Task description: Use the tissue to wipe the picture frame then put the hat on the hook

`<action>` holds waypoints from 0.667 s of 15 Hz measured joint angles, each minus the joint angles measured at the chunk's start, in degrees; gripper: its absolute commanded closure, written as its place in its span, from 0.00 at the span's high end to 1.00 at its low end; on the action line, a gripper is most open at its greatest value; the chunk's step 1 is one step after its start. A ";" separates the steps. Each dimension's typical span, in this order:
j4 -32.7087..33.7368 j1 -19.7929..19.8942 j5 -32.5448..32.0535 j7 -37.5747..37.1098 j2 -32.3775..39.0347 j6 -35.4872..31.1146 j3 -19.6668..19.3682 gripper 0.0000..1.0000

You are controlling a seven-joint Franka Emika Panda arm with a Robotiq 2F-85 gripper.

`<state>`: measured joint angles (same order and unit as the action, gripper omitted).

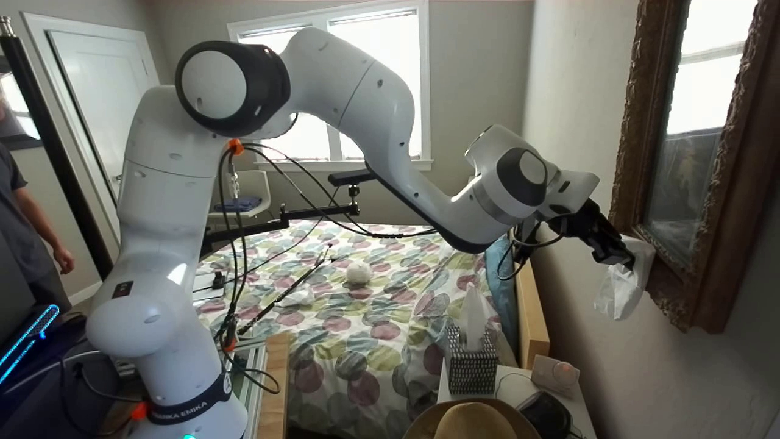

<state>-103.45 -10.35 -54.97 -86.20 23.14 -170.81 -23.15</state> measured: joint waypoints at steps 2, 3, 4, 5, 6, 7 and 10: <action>-0.16 -0.47 -0.25 1.09 0.00 -0.31 0.38 0.00; -0.28 -0.76 -0.36 1.56 -0.01 -0.63 0.57 0.00; -0.48 -1.11 -0.45 1.95 -0.05 -1.05 0.66 0.00; -0.75 -1.44 -0.58 2.34 -0.15 -1.43 0.69 0.00; -1.20 -1.68 -0.60 3.11 -0.36 -1.55 0.81 0.00; -1.92 -1.73 -0.60 4.24 -0.71 -1.55 1.08 0.00; -6.85 -0.73 -0.07 11.74 -3.64 0.24 3.15 0.00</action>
<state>-110.29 -11.08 -55.04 -74.46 19.50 -170.57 -19.99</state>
